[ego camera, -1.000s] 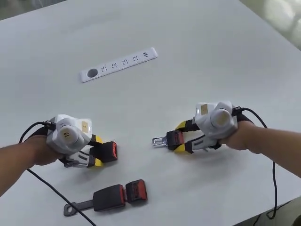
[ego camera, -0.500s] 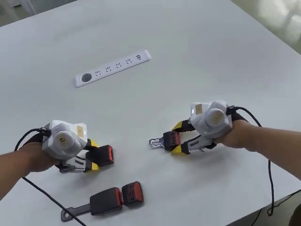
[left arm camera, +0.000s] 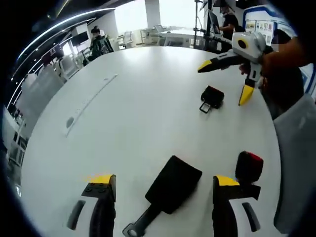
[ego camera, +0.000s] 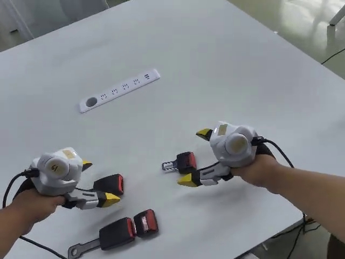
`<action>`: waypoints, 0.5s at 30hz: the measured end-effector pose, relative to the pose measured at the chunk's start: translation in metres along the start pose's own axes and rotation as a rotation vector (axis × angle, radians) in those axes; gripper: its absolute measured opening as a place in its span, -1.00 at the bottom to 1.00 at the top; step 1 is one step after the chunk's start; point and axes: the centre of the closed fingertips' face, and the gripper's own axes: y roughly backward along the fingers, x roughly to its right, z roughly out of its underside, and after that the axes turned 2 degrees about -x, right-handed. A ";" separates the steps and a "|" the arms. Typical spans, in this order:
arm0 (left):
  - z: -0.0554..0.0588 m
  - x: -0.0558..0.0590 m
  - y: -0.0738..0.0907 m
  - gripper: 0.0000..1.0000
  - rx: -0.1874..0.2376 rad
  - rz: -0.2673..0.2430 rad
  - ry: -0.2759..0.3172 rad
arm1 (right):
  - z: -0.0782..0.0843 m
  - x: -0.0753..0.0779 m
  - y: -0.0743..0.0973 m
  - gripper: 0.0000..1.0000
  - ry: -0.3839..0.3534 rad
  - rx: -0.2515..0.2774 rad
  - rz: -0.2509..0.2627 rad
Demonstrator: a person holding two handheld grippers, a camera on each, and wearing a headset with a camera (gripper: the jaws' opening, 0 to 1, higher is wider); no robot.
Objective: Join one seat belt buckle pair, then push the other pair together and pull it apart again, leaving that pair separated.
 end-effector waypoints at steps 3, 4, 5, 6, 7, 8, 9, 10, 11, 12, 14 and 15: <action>-0.006 -0.004 0.009 0.82 0.058 -0.056 0.099 | -0.008 -0.001 0.007 0.85 -0.025 0.034 0.056; -0.009 -0.005 0.016 0.86 0.084 -0.085 0.125 | -0.010 -0.002 0.008 0.88 -0.030 0.040 0.062; -0.011 -0.007 0.020 0.86 0.107 -0.108 0.141 | -0.011 -0.004 0.009 0.89 -0.034 0.045 0.066; -0.013 -0.007 0.025 0.86 0.127 -0.124 0.144 | -0.013 -0.005 0.010 0.89 -0.035 0.048 0.070; -0.014 -0.008 0.032 0.87 0.146 -0.154 0.166 | -0.016 -0.007 0.012 0.89 -0.031 0.055 0.081; -0.016 -0.009 0.038 0.88 0.167 -0.176 0.189 | -0.019 -0.008 0.013 0.89 -0.028 0.062 0.088; -0.017 -0.010 0.045 0.89 0.197 -0.208 0.214 | -0.022 -0.012 0.015 0.90 -0.028 0.071 0.092; -0.018 -0.011 0.051 0.91 0.213 -0.229 0.235 | -0.025 -0.013 0.016 0.91 -0.027 0.078 0.095; -0.017 -0.009 0.057 0.93 0.232 -0.245 0.258 | -0.028 -0.015 0.018 0.92 -0.021 0.086 0.105; -0.015 -0.007 0.060 0.97 0.231 -0.246 0.268 | -0.029 -0.017 0.019 0.93 -0.017 0.086 0.110; -0.011 -0.002 0.069 0.99 0.247 -0.267 0.284 | -0.033 -0.022 0.022 0.95 -0.014 0.098 0.114; -0.009 -0.001 0.072 0.99 0.254 -0.281 0.291 | -0.035 -0.023 0.024 0.95 -0.014 0.103 0.115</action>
